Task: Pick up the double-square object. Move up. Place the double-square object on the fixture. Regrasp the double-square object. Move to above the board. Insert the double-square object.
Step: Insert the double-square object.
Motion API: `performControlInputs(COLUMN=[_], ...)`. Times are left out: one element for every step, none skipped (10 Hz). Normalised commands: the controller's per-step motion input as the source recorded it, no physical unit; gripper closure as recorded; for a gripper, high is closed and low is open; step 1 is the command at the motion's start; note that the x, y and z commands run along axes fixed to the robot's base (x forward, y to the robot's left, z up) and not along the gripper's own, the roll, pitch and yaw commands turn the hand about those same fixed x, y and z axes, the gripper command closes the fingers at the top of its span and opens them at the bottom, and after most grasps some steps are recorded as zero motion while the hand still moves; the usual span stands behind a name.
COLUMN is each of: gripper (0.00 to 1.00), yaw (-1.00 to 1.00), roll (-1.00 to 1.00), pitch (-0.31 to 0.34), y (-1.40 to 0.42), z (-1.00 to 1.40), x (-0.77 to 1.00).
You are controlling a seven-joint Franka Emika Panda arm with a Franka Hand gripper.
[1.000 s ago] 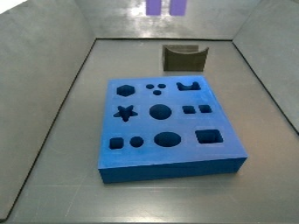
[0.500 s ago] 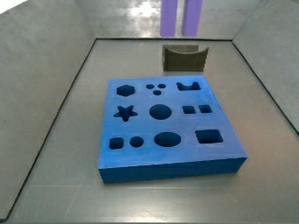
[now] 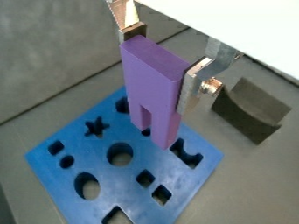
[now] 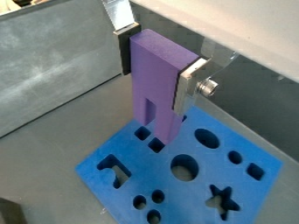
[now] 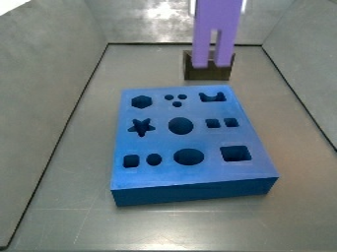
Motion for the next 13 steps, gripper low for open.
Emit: performControlInputs(gripper=[1.00, 1.00, 1.00, 1.00, 1.00, 1.00, 1.00, 1.00, 1.00, 1.00, 1.00, 1.00, 1.00], yaw=[0.07, 0.06, 0.07, 0.07, 0.06, 0.08, 0.09, 0.07, 0.09, 0.00, 0.12, 0.21, 0.13], roll=[0.22, 0.26, 0.27, 0.25, 0.15, 0.11, 0.07, 0.06, 0.00, 0.00, 0.00, 0.04, 0.00], pitch=[0.000, 0.000, 0.000, 0.000, -0.054, -0.051, -0.049, -0.060, -0.054, 0.000, -0.077, -0.066, -0.137], y=[-0.09, -0.10, -0.10, -0.11, -0.12, -0.13, -0.15, -0.13, 0.00, 0.00, -0.16, -0.30, -0.11], z=[-0.49, -0.50, -0.50, -0.48, -0.51, -0.47, -0.43, -0.49, -0.18, -0.01, -0.30, -0.36, -0.10], x=[0.35, 0.36, 0.38, 0.38, 0.31, 0.23, 0.21, 0.17, 0.07, 0.03, 0.00, 0.00, -0.01])
